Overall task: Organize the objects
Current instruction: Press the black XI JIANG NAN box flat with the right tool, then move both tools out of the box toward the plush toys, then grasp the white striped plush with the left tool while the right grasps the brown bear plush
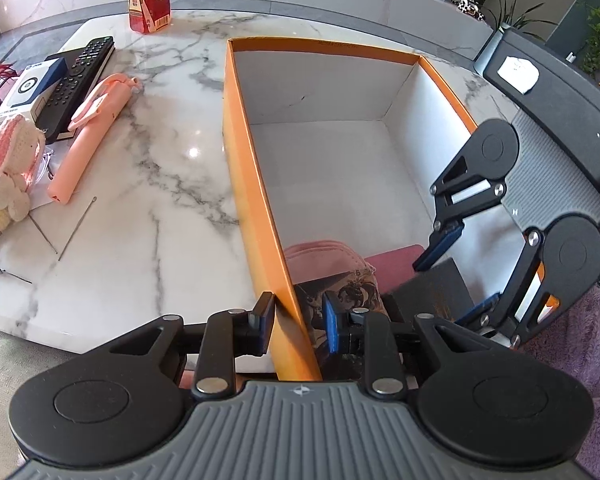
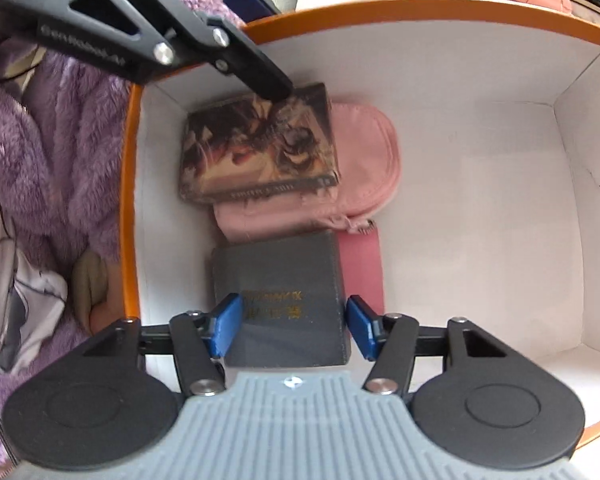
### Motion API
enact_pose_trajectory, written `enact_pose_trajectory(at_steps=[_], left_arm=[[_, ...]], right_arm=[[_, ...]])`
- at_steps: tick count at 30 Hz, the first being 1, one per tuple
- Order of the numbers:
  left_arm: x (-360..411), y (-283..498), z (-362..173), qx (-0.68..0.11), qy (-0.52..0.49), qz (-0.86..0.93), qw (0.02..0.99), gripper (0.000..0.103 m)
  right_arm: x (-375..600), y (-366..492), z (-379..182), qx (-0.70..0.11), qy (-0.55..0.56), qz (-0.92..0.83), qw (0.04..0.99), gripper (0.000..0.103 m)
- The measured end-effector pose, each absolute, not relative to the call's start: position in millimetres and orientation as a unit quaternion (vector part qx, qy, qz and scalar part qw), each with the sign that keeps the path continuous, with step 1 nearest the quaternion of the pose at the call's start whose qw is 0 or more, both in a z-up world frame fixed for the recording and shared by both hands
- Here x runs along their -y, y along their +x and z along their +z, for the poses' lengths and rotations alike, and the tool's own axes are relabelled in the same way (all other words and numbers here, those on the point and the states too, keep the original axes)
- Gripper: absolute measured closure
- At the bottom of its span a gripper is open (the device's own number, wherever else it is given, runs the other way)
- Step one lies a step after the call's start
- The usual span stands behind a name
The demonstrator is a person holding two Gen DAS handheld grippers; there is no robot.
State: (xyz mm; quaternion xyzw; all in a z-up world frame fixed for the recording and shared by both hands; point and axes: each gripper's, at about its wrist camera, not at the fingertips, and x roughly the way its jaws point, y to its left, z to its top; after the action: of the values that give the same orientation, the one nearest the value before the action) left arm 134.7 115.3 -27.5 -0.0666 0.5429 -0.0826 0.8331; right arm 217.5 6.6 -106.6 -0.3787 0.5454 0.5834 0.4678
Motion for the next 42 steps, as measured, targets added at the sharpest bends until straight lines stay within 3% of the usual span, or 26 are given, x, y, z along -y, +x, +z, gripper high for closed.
enact_pose_trajectory(at_steps=[7,13,18,26,31,33,38,42], left_arm=[[-114,123,-9,-0.510,-0.058,-0.057,0.856,0.074],[-95,107,36,-0.431,-0.047,-0.077,0.898,0.073],[-50,108,51,-0.422,-0.038,-0.155,0.892,0.072],[46,127,38,-0.453,0.018,-0.237,0.859,0.072],[103,145,11,-0.485,0.069,-0.258,0.833,0.071],[125,150,0,-0.497,0.091,-0.257,0.824,0.067],[166,165,-31,-0.530,0.156,-0.220,0.804,0.054],[182,174,-46,-0.554,0.181,-0.190,0.790,0.052]], right_arm=[[2,203,-86,-0.525,-0.376,0.559,0.520,0.044],[42,199,-26,-0.491,-0.298,0.509,0.641,0.039],[93,199,0,-0.469,-0.256,0.428,0.729,0.041],[181,165,-30,-0.476,-0.207,0.283,0.807,0.053],[231,149,-64,-0.490,-0.130,0.214,0.835,0.072],[245,144,-82,-0.488,-0.110,0.181,0.847,0.078],[271,135,-115,-0.463,-0.068,0.147,0.871,0.078],[281,132,-122,-0.434,-0.115,0.134,0.883,0.074]])
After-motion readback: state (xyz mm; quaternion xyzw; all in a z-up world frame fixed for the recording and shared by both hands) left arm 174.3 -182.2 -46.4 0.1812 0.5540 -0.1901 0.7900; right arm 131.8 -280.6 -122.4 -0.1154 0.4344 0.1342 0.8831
